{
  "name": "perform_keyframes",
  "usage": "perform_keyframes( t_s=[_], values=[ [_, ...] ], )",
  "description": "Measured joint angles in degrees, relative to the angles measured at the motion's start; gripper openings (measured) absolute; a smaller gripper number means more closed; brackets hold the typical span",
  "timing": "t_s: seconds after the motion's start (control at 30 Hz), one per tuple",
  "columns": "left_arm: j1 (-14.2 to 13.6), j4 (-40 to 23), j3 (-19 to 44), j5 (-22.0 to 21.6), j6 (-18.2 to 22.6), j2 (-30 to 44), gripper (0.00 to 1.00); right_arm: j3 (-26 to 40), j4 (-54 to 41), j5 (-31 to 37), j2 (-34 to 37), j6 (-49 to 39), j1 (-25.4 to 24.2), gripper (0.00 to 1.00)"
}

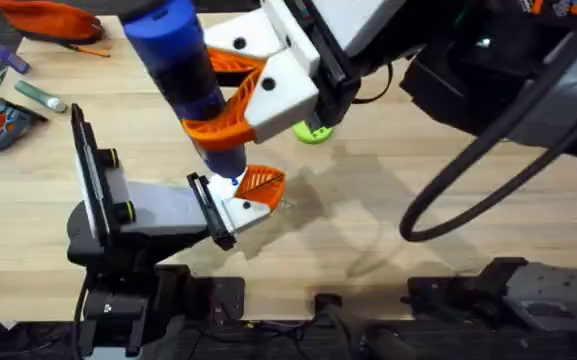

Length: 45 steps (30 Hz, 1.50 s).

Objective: Pick up the gripper from the table and insert it into the empty holder that is missing its gripper. Then pick up a screw, insert it into the mounting hole, and use the screwdriver to tighten it. Finally, clean up the table by picking up the vegetable and placing it into the bucket.

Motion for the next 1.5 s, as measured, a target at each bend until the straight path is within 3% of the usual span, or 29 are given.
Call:
perform_keyframes(
  t_s=[1.5],
  values=[
    [0.0,0.0,0.0,0.0,0.0,0.0,0.016,0.0,0.5,0.0,2.6,0.1,0.9,0.021]
  ],
)
